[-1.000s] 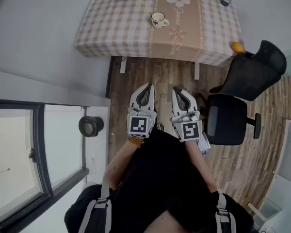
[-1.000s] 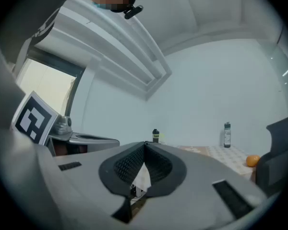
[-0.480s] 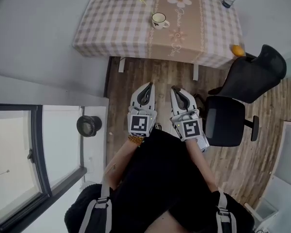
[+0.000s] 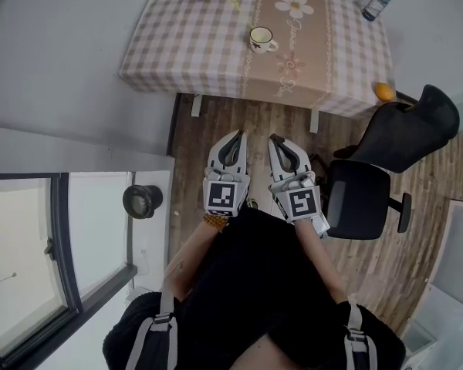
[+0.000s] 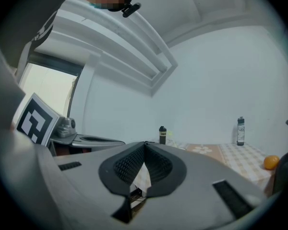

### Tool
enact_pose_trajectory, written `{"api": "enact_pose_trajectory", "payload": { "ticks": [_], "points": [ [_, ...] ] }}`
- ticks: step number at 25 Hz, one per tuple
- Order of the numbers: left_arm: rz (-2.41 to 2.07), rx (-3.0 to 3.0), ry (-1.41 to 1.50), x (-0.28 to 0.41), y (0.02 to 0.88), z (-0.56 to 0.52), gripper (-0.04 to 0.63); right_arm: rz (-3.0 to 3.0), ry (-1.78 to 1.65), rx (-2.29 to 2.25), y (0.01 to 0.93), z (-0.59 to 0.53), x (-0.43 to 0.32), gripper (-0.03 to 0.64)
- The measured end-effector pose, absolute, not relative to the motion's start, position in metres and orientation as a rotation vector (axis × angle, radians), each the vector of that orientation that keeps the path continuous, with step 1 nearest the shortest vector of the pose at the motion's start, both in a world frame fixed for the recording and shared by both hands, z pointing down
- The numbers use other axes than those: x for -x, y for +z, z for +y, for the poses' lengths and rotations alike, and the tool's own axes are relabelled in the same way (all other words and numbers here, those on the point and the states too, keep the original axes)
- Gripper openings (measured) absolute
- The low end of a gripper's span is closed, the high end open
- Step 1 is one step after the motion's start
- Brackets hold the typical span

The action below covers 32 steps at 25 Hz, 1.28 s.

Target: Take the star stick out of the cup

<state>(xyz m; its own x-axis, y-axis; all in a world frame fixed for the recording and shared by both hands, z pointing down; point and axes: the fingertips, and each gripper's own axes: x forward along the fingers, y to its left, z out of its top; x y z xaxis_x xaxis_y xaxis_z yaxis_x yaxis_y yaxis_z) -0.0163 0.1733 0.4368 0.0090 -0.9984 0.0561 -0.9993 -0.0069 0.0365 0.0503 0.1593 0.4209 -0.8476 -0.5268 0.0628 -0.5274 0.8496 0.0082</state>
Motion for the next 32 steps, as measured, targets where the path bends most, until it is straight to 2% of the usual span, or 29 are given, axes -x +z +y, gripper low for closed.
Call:
{"api": "enact_pose_trajectory", "payload": {
  "ticks": [32],
  "points": [
    [-2.023, -2.228, 0.04, 0.077, 0.446, 0.062, -0.011, -2.886, 0.035, -0.894, 0.432, 0.054, 0.016, 0.006]
  ]
}}
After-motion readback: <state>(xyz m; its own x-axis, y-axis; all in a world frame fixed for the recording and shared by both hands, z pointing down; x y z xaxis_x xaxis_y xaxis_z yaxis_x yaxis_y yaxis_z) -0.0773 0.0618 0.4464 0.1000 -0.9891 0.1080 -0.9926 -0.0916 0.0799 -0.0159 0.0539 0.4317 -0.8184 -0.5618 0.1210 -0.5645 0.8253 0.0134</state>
